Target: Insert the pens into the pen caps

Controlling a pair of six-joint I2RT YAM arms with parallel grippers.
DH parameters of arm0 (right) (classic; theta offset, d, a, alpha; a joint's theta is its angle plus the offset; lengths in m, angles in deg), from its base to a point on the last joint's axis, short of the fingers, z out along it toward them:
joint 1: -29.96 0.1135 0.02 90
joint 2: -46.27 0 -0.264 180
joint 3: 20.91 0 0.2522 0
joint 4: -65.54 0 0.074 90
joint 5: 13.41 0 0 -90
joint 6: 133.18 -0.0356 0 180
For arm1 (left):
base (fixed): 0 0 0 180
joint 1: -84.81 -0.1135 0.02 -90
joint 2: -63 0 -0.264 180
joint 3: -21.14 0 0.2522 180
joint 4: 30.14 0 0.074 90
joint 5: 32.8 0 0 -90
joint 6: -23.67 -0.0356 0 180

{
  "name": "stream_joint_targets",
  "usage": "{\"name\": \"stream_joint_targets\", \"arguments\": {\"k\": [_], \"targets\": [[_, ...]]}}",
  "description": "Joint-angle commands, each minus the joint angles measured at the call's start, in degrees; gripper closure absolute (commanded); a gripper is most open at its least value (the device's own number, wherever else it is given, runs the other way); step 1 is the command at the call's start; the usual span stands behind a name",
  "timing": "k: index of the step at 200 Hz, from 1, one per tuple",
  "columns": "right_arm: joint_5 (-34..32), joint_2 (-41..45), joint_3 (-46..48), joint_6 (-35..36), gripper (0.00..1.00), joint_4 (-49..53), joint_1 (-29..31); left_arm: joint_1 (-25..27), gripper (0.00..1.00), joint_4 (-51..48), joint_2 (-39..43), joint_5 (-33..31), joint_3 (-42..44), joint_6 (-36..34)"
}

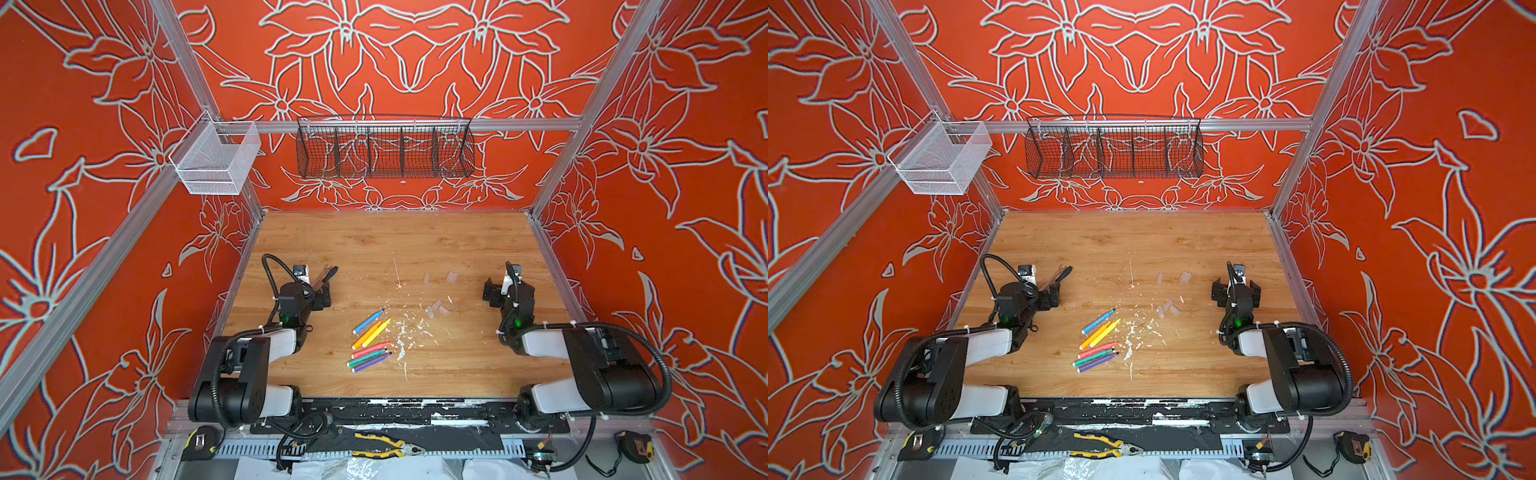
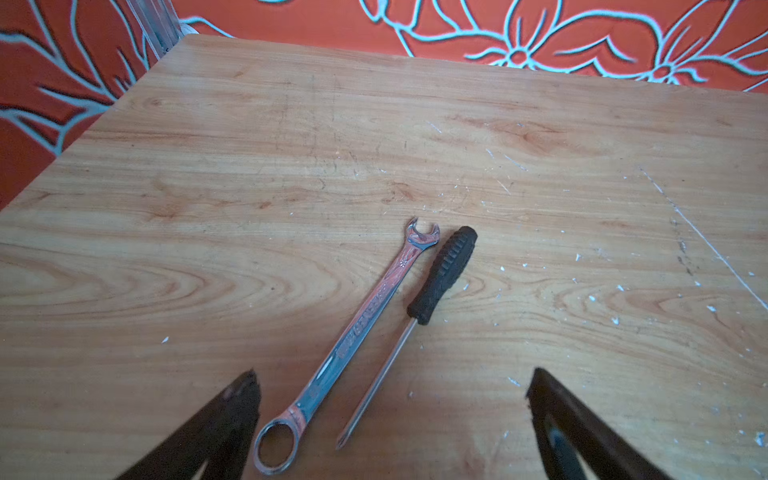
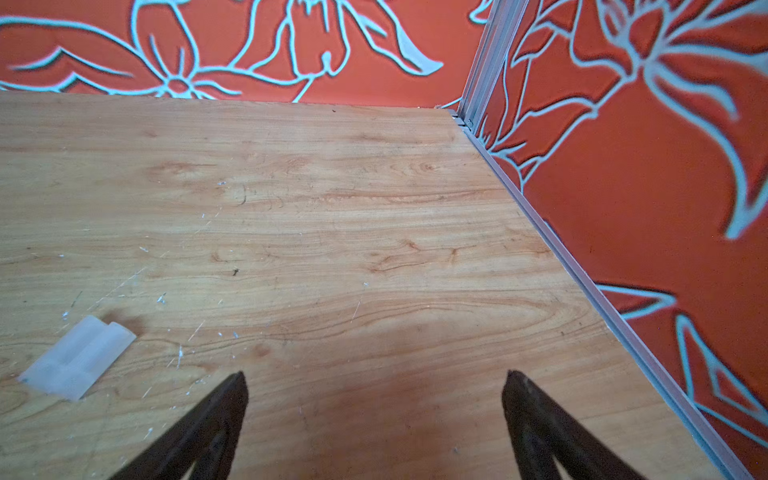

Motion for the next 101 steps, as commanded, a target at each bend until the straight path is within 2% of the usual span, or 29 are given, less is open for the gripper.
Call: {"name": "stream_joint_targets", "arguments": {"k": [1, 101], "targets": [[-0.57, 0.17, -0.53, -0.01, 0.02, -0.26, 0.04, -0.25, 0.03, 0.52, 0.1, 0.81, -0.59, -0.95], [-0.76, -0.09, -0.8, -0.07, 0.02, -0.13, 0.06, -0.24, 0.03, 0.05, -0.36, 0.63, -1.13, -0.93]]}}
